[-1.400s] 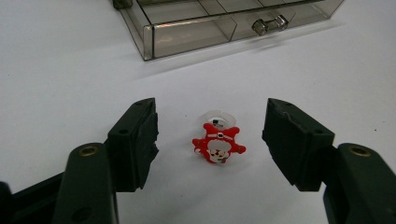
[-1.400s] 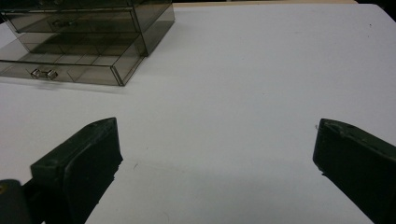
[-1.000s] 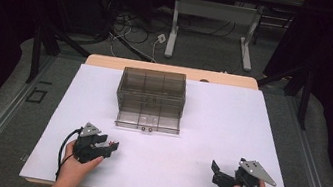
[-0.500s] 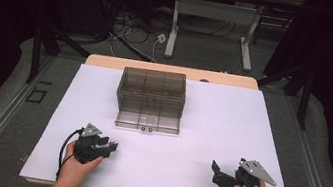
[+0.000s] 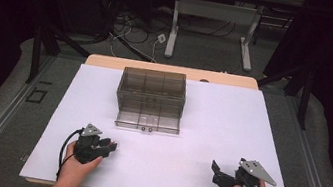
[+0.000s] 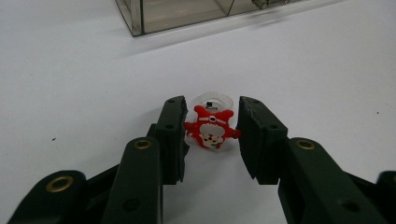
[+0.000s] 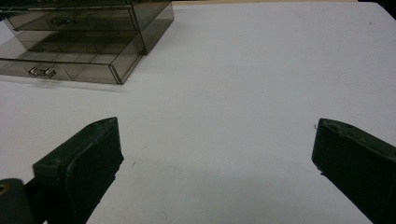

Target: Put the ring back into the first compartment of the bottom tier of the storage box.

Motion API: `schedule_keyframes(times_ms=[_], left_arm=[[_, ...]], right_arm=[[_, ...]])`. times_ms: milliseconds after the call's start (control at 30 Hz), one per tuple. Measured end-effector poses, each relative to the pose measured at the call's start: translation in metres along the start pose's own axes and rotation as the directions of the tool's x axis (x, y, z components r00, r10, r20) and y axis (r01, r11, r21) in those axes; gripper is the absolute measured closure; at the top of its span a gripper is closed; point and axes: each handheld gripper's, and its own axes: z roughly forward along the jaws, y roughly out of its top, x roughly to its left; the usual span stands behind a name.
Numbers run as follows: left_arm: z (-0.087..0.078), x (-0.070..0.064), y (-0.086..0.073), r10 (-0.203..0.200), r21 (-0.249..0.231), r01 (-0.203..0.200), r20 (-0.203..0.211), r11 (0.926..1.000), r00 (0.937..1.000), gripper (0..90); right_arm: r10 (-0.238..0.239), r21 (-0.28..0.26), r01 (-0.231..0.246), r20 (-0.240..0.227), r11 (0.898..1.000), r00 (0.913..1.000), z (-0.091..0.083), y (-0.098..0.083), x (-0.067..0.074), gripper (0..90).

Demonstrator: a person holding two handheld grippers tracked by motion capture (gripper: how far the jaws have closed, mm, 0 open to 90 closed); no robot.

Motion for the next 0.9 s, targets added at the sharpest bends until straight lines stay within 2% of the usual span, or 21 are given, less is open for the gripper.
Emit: schedule_keyframes(times_ms=[400, 900], left_arm=[[-0.0020, 0.0006, 0.0008, -0.002, 0.003, 0.002, -0.002, 1.0000, 1.0000, 66.3], [-0.0058, 0.0018, 0.0015, -0.028, -0.023, 0.028, -0.005, 0.9993, 0.9996, 66.6]], right_arm=[[-0.001, 0.001, 0.001, 0.000, 1.000, 1.0000, 0.0000, 0.0001, 0.0000, 1.2], [-0.002, 0.008, 0.002, 0.004, 1.000, 1.0000, -0.0003, 0.0004, 0.0000, 1.3]])
